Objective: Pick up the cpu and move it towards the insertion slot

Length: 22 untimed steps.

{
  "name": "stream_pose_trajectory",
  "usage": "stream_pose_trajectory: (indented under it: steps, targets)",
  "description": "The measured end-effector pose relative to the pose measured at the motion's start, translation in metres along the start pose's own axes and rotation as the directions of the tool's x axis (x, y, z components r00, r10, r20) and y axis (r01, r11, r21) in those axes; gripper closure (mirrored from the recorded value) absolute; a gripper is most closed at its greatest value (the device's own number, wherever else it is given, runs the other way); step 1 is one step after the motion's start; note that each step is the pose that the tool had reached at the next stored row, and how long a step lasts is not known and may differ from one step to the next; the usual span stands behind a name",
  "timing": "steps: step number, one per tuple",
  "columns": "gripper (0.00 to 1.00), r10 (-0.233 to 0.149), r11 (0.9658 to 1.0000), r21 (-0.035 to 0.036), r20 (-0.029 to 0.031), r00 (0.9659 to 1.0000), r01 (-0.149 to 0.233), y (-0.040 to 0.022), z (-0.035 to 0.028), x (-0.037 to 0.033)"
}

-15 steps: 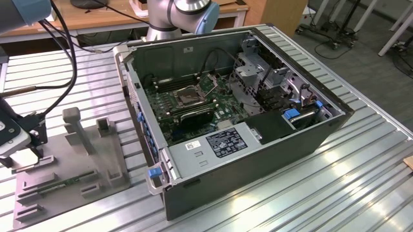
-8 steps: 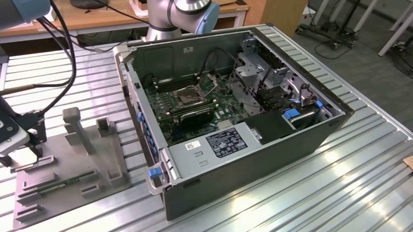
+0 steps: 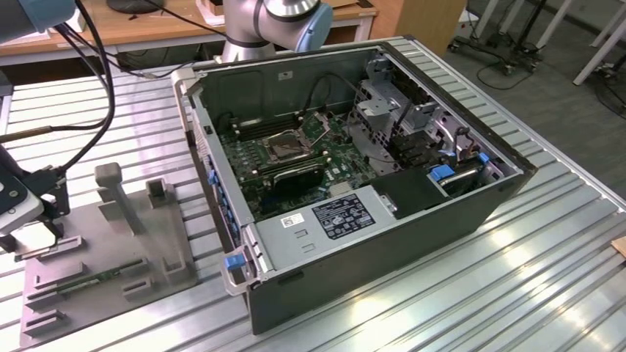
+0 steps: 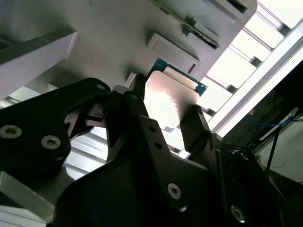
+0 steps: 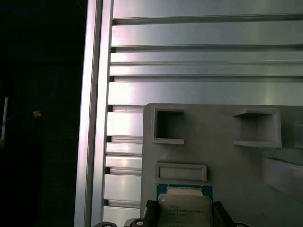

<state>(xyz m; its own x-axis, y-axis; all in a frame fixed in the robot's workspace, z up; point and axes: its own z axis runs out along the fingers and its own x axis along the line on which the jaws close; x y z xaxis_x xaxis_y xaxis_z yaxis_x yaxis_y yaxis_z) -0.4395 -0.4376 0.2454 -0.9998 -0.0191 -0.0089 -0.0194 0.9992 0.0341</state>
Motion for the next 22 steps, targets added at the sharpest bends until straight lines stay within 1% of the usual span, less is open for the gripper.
stream_pose_trajectory:
  steps: [4,7,17,22]
  targets:
    - [0.46,0.0,1.0,0.0001,-0.0002,1.0,0.0,0.0,-0.0003,0.0]
    - [0.46,0.0,1.0,0.0001,-0.0002,1.0,0.0,0.0,-0.002,0.0]
    - [0.46,0.0,1.0,0.0001,-0.0001,1.0,0.0,0.0004,-0.0118,-0.0001]
    - [0.46,0.0,1.0,0.0,-0.0001,1.0,0.0,0.0004,-0.0121,-0.0001]
